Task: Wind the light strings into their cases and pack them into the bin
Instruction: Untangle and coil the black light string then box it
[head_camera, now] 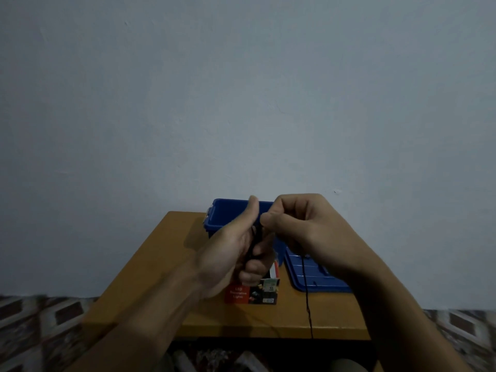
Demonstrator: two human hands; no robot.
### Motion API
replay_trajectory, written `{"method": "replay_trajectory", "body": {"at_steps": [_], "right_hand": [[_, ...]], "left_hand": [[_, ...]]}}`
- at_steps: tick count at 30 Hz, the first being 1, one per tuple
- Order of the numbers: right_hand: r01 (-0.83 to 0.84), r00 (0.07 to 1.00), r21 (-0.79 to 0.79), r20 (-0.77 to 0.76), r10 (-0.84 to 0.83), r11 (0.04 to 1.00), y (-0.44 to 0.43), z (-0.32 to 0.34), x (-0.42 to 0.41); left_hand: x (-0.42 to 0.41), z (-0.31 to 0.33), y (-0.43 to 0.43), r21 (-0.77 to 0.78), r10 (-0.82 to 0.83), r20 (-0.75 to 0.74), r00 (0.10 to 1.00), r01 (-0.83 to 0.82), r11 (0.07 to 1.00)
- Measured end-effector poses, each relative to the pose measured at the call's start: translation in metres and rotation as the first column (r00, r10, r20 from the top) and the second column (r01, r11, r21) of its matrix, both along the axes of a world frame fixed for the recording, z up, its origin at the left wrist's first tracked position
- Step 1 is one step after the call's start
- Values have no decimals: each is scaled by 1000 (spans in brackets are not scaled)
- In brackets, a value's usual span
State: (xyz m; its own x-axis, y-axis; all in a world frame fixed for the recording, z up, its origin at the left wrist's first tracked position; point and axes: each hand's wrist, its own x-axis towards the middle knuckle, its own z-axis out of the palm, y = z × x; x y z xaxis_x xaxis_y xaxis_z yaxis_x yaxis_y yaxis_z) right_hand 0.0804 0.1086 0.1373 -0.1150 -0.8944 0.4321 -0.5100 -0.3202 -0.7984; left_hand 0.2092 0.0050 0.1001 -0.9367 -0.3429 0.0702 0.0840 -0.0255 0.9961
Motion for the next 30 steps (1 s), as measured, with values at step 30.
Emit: {"method": "replay_trajectory", "body": {"at_steps": [30], "right_hand": [[-86,977,83,200,68,993,-10,-52,-8]], "left_hand": [[7,5,-16,231,-564,-293,772,629,742]]}}
